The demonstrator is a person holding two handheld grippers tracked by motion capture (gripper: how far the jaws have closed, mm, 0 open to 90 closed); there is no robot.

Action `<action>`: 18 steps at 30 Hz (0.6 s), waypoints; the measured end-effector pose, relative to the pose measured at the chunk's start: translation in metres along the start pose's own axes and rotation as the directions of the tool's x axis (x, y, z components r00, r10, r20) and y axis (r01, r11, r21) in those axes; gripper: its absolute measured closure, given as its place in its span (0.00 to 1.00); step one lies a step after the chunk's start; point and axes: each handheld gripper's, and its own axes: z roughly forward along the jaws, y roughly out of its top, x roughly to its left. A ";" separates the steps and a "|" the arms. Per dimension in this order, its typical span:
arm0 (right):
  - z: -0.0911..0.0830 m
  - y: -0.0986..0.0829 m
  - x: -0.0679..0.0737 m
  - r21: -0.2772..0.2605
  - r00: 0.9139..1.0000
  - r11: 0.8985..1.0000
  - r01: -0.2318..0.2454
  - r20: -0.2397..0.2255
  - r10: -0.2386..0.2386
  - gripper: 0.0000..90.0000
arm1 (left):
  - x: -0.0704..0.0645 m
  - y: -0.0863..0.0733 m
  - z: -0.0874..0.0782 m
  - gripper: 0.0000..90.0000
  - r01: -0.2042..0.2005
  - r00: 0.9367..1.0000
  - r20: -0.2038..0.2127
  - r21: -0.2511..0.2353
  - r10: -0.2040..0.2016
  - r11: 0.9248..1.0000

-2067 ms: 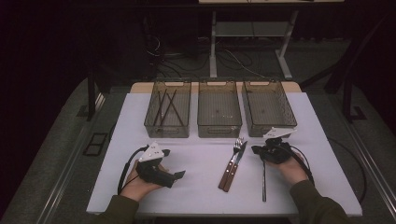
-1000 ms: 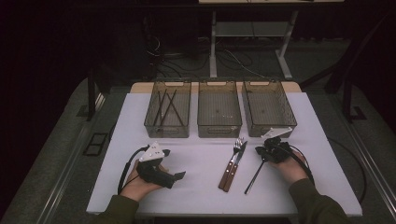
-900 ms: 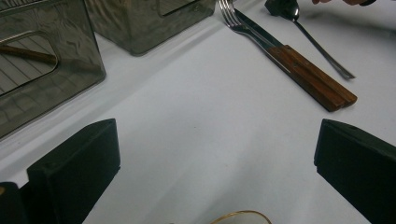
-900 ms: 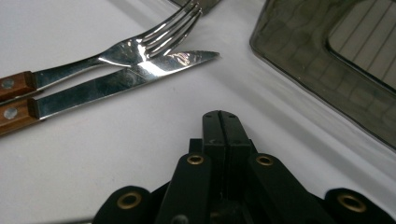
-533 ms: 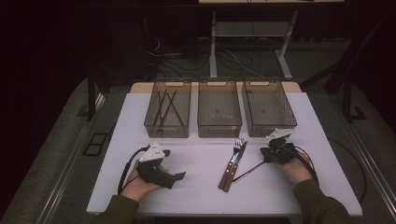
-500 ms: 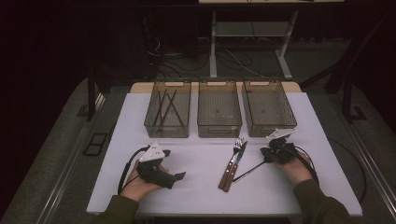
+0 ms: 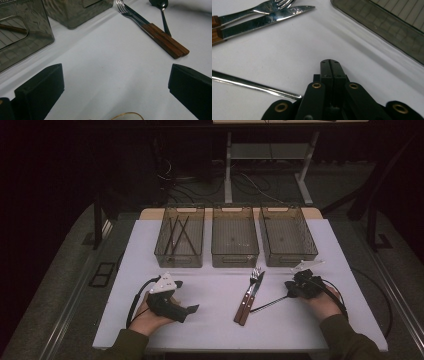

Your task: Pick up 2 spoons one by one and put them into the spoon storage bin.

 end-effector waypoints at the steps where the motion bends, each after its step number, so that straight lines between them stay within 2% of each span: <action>1: -0.001 -0.001 0.000 0.000 1.000 1.000 0.003 0.001 -0.003 0.99 | 0.000 0.000 0.000 0.00 -0.001 1.000 0.000 0.000 0.001 1.000; 13: -0.022 -0.025 -0.002 0.021 1.000 1.000 -0.014 0.008 0.014 0.99 | 0.000 0.000 0.001 0.00 -0.004 1.000 0.001 0.002 0.004 1.000; 18: -0.025 -0.030 -0.001 0.023 1.000 1.000 -0.010 0.002 0.009 0.99 | -0.001 0.000 0.002 0.00 -0.004 1.000 0.004 0.003 0.004 1.000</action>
